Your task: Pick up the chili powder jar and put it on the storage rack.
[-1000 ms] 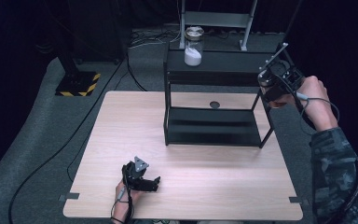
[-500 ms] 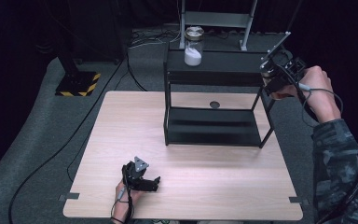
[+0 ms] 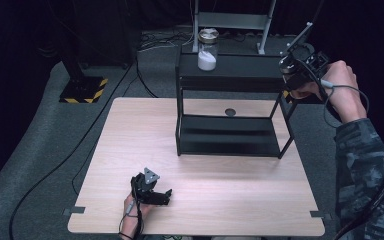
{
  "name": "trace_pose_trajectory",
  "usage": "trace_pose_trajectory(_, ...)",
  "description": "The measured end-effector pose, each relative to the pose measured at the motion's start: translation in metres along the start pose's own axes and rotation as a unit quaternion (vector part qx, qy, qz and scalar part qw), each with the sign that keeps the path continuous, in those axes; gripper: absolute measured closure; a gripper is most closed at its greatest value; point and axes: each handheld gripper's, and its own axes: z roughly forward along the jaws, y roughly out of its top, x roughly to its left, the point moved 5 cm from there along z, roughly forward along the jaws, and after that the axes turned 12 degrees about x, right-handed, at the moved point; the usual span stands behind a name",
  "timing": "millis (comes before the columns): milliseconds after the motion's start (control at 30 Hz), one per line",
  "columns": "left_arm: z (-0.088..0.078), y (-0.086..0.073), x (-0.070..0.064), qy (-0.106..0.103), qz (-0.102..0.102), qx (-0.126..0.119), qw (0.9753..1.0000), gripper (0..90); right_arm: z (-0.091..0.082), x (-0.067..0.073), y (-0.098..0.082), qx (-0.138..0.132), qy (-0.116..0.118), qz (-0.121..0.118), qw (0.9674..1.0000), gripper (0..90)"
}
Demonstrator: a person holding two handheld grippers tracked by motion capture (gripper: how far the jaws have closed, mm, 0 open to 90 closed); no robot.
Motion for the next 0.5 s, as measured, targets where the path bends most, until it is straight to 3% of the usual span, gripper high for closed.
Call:
trace_pose_trajectory(233,0.0,0.0,0.0,0.0,0.0,0.0,1.0,0.3,-0.0074,-0.0015,0.0037,-0.013,-0.004,0.003,0.9999,31.1)
trace_pose_trajectory(500,0.0,0.0,0.0,0.0,0.0,0.0,1.0,0.2,-0.0101,-0.0088,0.0034,-0.044,-0.001,0.031,0.9986,31.0)
